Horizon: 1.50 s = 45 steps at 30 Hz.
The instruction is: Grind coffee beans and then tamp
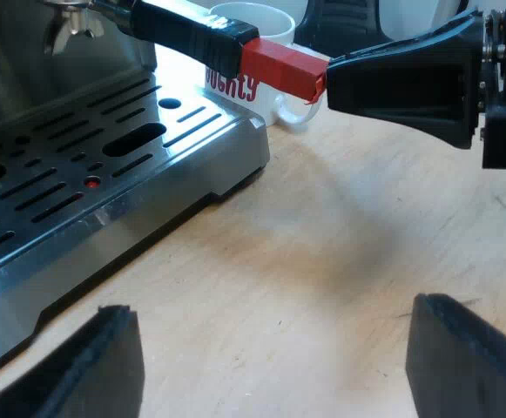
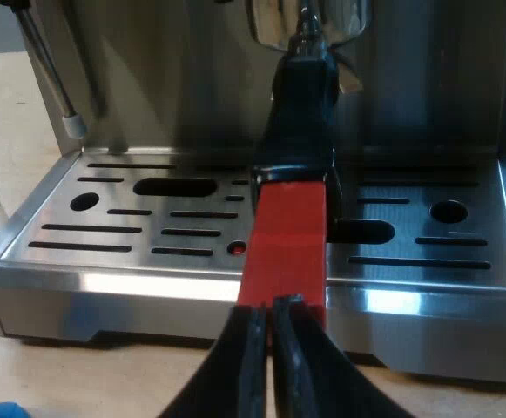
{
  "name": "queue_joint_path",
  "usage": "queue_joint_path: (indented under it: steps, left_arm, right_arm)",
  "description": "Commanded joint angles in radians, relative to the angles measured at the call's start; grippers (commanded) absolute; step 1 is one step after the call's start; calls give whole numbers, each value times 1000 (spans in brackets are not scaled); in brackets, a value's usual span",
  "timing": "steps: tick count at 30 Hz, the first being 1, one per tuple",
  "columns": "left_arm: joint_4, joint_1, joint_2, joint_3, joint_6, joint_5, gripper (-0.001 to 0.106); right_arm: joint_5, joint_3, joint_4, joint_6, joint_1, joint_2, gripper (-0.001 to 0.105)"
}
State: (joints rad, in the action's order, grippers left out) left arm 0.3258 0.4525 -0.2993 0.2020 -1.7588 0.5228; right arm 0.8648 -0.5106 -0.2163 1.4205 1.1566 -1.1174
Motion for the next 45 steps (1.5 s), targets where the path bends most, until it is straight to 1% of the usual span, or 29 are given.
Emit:
queue_joint_path:
  steps: [1, 5, 9, 14, 35, 37, 38, 39, 45]
  left_arm:
    - [-18, 4, -1, 1, -10, 14, 65]
    - [-18, 4, -1, 1, -10, 14, 65]
    - [-18, 4, -1, 1, -10, 14, 65]
    - [-18, 4, -1, 1, -10, 14, 65]
    - [-18, 4, -1, 1, -10, 14, 65]
    - [-18, 4, -1, 1, -10, 14, 65]
    - [-18, 4, -1, 1, -10, 14, 65]
    - [-18, 4, -1, 1, -10, 14, 65]
    - [-18, 4, -1, 1, -10, 14, 65]
  right_arm:
    - [18, -3, -38, 4, -27, 0, 5]
    - [-24, -3, -90, 4, -68, 0, 5]
    - [-62, -3, -101, 4, -96, 0, 5]
    - [-61, -3, -101, 44, -97, 0, 5]
    - [-61, -3, -93, 41, -66, 0, 5]
    - [-54, -3, -91, 41, -51, 0, 5]
    - [-53, -3, -41, 41, -19, 0, 5]
    - [-28, -3, 31, 41, 20, 0, 5]
    - [53, -3, 43, 41, 78, 0, 5]
